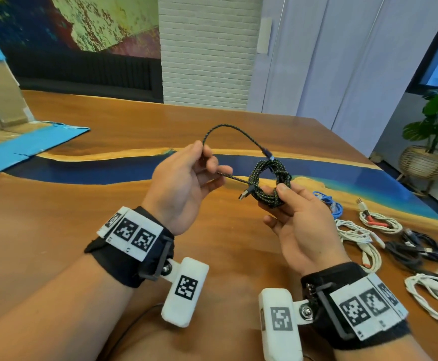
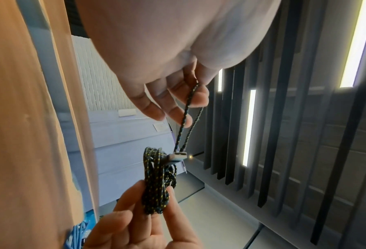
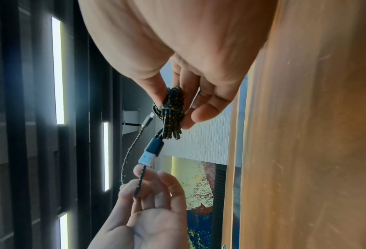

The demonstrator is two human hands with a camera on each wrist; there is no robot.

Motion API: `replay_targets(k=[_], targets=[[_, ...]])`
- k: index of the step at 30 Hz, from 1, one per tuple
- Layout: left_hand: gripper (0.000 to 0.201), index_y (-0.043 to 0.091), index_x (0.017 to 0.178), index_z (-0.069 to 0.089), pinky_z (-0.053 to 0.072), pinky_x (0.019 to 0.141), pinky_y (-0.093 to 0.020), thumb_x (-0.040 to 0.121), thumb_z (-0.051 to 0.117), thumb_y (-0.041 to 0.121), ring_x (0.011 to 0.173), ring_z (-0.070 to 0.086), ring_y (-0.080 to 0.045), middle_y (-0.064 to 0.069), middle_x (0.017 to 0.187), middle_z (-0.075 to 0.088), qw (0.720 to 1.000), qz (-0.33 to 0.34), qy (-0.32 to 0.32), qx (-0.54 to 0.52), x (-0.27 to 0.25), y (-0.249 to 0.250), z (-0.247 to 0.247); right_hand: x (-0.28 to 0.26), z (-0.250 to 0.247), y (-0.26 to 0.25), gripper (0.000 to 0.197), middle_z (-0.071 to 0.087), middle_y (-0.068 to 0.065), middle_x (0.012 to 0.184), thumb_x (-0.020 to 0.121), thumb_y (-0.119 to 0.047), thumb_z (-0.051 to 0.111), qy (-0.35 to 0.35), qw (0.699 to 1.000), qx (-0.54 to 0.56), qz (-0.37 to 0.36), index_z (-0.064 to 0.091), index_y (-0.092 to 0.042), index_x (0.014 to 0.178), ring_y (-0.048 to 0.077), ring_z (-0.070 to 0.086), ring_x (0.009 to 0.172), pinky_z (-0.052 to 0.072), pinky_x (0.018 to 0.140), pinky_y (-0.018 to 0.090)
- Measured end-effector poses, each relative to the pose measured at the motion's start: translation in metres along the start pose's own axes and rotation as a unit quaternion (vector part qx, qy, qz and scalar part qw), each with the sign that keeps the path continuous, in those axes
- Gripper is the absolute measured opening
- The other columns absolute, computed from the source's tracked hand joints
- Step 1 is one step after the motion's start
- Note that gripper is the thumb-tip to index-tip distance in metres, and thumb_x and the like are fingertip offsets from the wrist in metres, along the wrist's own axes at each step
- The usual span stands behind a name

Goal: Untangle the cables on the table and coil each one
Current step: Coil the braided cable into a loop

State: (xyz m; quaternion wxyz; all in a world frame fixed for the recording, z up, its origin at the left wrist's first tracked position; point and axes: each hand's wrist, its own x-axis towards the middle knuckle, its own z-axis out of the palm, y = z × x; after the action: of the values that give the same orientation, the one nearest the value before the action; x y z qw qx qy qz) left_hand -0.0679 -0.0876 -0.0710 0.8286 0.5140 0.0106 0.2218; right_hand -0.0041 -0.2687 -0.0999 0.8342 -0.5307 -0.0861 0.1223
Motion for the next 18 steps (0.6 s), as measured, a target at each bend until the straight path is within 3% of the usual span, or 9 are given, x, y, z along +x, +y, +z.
replay_targets(k=[6,8,13,16,18], targets=[[0.028,0.016,0.125,0.064,0.052,0.061,-0.029,0.111,0.042,0.022,0.056,0.051,-0.014,0.004,0.065,0.045,0.997,0.008,0.071,0.01,0.008,0.001,-0.007,-0.005,0.005,0.002,0.02,0.078,0.009,0.098,0.101,-0.009,0.055,-0.04,0.999,-0.014,-0.024,0.058,-0.014,0.12,0.016,0.073,0.081,0.048,0.062,0.032],[0.026,0.019,0.124,0.067,0.05,0.058,-0.027,0.109,0.046,0.019,0.053,0.049,-0.011,0.005,0.067,0.049,0.995,0.004,0.098,0.033,0.011,0.0,-0.011,-0.006,0.006,0.002,0.02,0.078,0.009,0.096,0.101,-0.008,0.055,-0.047,0.998,-0.011,-0.034,0.057,-0.015,0.12,0.014,0.072,0.079,0.048,0.063,0.033],[0.022,0.01,0.117,0.072,0.043,0.054,-0.026,0.104,0.055,0.016,0.048,0.038,-0.011,0.003,0.076,0.057,0.988,-0.052,0.129,0.069,0.021,0.001,-0.027,-0.008,0.005,-0.004,0.018,0.077,0.01,0.095,0.101,-0.007,0.053,-0.065,0.996,0.028,-0.059,0.059,-0.019,0.113,0.017,0.072,0.085,0.048,0.064,0.035],[0.027,0.012,0.117,0.073,0.035,0.057,-0.026,0.104,0.049,0.012,0.048,0.034,-0.01,0.004,0.086,0.071,0.983,-0.096,0.097,0.124,0.021,0.0,-0.03,-0.009,0.004,-0.007,0.019,0.077,0.008,0.092,0.1,-0.006,0.053,-0.073,0.994,0.05,-0.065,0.059,-0.019,0.113,0.019,0.072,0.085,0.048,0.064,0.035],[0.03,0.017,0.117,0.074,0.029,0.054,-0.026,0.106,0.046,0.013,0.049,0.027,-0.011,0.006,0.086,0.07,0.98,-0.106,0.061,0.159,0.018,-0.002,-0.028,-0.01,0.005,-0.008,0.019,0.076,0.009,0.091,0.096,-0.007,0.055,-0.087,0.993,0.057,-0.062,0.06,-0.019,0.111,0.018,0.072,0.083,0.048,0.064,0.035]])
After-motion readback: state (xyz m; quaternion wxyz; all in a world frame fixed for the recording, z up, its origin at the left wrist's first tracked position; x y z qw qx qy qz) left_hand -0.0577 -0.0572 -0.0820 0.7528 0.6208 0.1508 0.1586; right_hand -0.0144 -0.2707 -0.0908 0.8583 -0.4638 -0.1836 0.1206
